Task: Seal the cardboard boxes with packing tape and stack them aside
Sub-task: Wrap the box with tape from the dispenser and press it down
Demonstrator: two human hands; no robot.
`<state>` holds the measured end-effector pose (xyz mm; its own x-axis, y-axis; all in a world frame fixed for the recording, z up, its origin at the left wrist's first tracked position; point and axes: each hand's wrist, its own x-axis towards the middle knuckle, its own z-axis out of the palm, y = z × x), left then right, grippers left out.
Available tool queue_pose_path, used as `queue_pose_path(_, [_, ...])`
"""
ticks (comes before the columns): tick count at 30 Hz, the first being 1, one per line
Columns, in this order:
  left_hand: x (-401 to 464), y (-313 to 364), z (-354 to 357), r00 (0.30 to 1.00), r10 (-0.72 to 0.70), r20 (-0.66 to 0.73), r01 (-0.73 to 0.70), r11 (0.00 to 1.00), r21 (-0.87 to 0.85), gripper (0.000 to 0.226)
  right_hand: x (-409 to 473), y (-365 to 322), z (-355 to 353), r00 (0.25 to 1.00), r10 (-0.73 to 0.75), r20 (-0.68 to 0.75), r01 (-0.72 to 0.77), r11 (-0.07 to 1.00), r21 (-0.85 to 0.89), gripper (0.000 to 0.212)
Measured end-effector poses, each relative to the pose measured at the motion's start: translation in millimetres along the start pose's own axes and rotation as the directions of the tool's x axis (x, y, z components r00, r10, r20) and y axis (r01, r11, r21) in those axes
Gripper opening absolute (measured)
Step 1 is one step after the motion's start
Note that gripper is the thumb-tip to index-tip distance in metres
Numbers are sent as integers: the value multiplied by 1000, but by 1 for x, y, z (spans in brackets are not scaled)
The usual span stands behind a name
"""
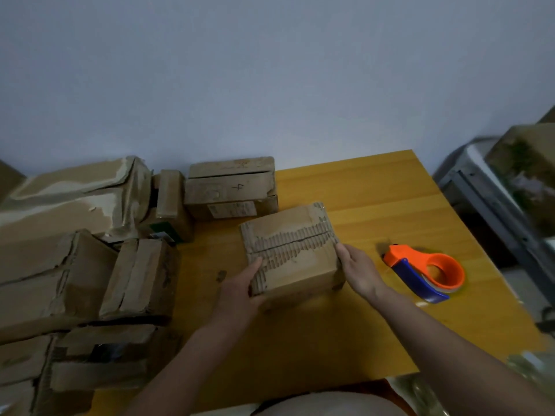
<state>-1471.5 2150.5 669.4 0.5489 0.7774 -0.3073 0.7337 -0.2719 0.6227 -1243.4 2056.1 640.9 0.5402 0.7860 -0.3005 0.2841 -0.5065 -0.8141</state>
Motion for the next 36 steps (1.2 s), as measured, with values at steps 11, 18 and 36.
queue_pose_path(11, [78,120,-8,980,146,-132,-154,987,-52,65,32,-40,-119,953,-117,-280,134,990,40,29])
queue_pose_path(18, [135,228,42,982,168,-89,-180,972,-149,53,58,-20,-220,931,-47,-363,94,989,114,31])
queue_pose_path(36, [183,246,168,836,494,238,-500,510,700,102,111,86,-282,989,-108,97,140,530,-836,74])
